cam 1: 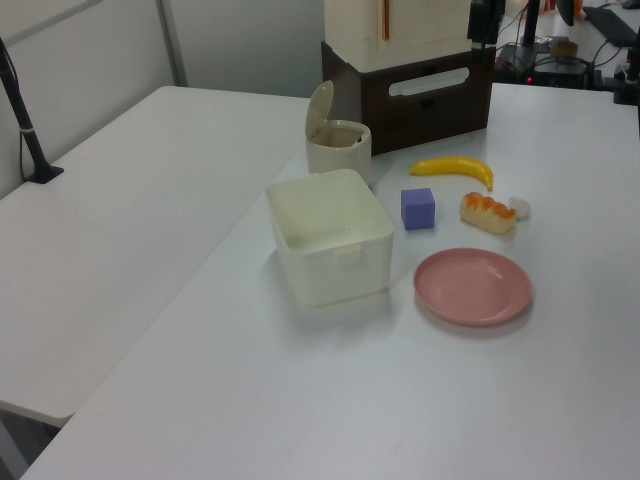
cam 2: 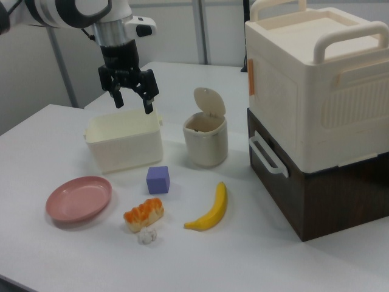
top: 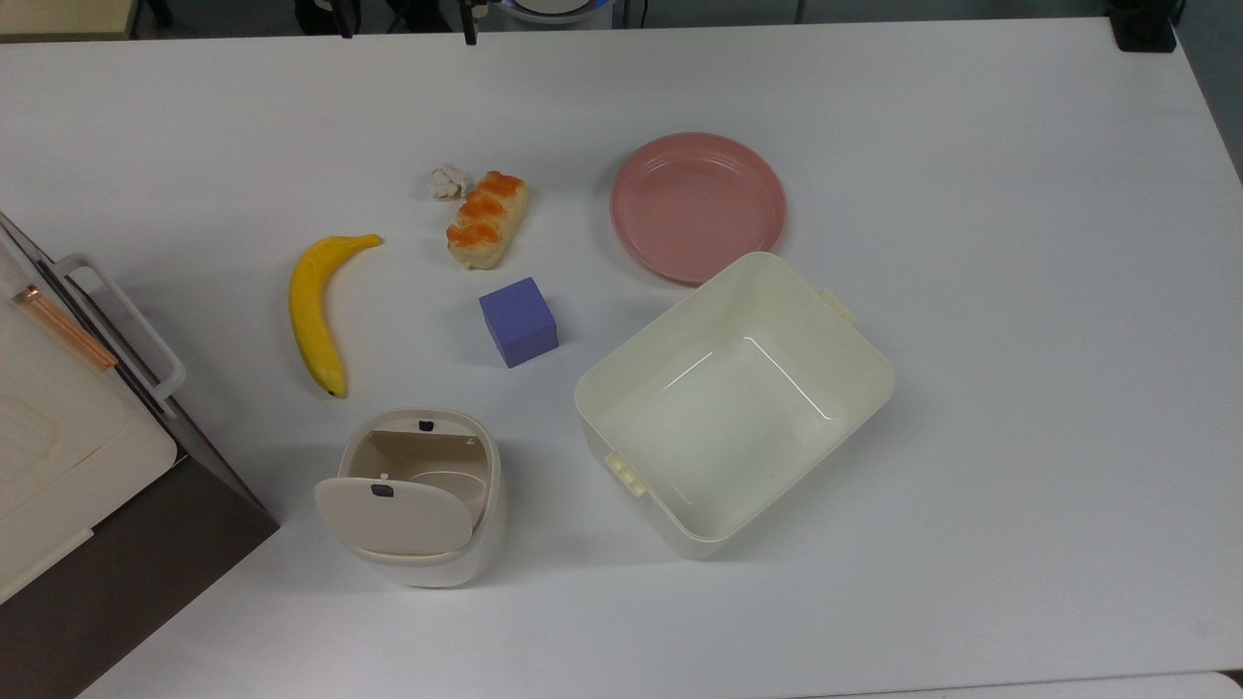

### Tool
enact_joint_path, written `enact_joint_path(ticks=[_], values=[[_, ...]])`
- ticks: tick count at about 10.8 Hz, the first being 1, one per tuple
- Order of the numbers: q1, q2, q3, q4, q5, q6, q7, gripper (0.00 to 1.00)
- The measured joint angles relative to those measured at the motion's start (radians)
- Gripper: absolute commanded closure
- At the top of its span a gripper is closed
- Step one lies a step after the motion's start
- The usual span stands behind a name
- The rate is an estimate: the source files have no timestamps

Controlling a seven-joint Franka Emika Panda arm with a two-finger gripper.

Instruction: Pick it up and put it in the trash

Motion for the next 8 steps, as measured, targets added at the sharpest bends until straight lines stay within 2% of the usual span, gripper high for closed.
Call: enact_joint_path(ticks=[5,8], values=[[0.006,0.006,0.001,-0.098,-0.096,-0.014,-0.011,0.0],[0.017,0.01,0.003,-0.207,-0.154,0.026,-0.019,0.0]])
